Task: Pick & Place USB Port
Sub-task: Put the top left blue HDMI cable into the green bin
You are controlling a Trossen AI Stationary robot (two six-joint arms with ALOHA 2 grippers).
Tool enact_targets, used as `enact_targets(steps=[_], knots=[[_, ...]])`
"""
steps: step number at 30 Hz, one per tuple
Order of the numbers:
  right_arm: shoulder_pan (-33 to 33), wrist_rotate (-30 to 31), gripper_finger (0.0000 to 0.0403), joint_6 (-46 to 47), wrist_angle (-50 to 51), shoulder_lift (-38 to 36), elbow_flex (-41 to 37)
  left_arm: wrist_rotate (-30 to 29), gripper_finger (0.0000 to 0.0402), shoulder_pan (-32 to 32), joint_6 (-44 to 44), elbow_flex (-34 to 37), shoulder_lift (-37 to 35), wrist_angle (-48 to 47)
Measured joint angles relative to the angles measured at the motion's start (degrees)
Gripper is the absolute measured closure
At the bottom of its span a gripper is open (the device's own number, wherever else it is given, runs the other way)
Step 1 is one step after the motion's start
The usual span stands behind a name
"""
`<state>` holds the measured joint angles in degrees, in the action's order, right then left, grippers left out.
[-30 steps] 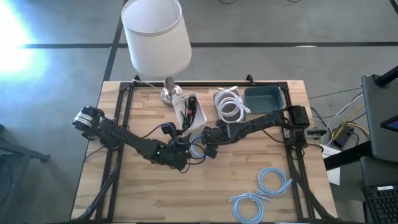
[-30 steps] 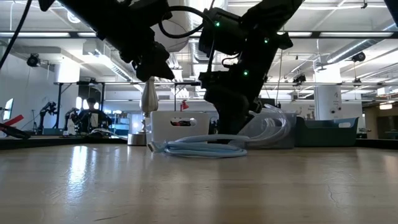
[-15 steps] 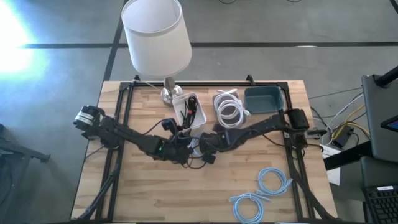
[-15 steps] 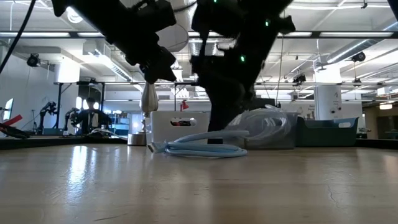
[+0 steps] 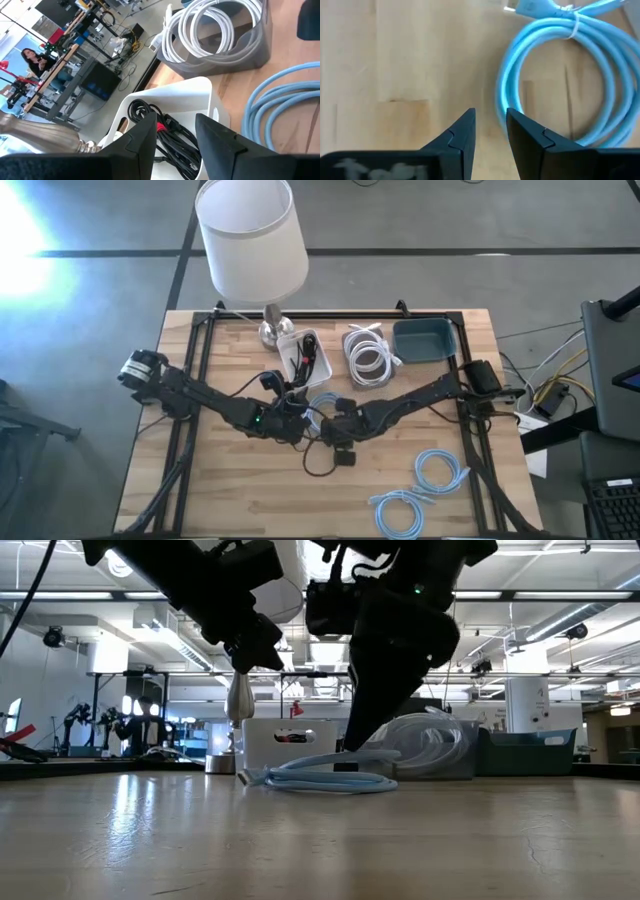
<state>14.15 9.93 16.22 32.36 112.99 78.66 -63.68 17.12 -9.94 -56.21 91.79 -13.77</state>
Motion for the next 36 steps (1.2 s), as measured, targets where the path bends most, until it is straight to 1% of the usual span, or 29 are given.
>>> enact_targets(steps=[2,4,10,18,22,25,27,30,32,36], knots=[[0.0,1.8,0.0302,-0.1,-0.3,0.0,-0.4,0.0,0.0262,0.0,0.0,0.0,0.0,0.2],[-0.5,2.2,0.0303,-0.1,-0.3,0.4,-0.4,0.0,0.0262,0.0,-0.1,0.0,0.0,0.2],[-0.9,2.1,0.03,-0.1,-1.7,1.4,-2.1,0.0,0.0262,0.0,-0.1,-0.1,0.0,0.3],[-1.2,2.3,0.0291,-0.6,-2.3,5.1,-2.1,0.0,0.0262,0.0,-0.1,-0.1,0.0,0.3],[-1.4,2.1,0.0282,-3.8,-2.2,5.6,-2.1,0.0,0.0262,0.0,-0.1,0.0,0.0,0.3],[-1.4,1.9,0.0282,-4.9,-2.2,5.0,-2.1,0.1,0.0262,0.0,-0.1,0.0,0.0,0.3],[-1.4,1.6,0.0292,-5.0,-1.7,4.6,-2.1,0.1,0.0262,0.0,-0.1,0.0,0.0,0.3],[-1.5,0.7,0.0318,-5.8,-1.0,4.2,-1.8,0.1,0.0262,0.0,-0.1,0.1,0.0,0.3],[-1.5,-2.5,0.034,-7.4,-1.0,4.2,-1.5,0.3,0.0262,0.0,-0.2,0.1,0.0,0.3],[-1.4,-8.1,0.0384,-9.6,-1.2,4.1,-1.3,2.9,0.0262,0.0,-0.2,0.2,0.0,0.3]])
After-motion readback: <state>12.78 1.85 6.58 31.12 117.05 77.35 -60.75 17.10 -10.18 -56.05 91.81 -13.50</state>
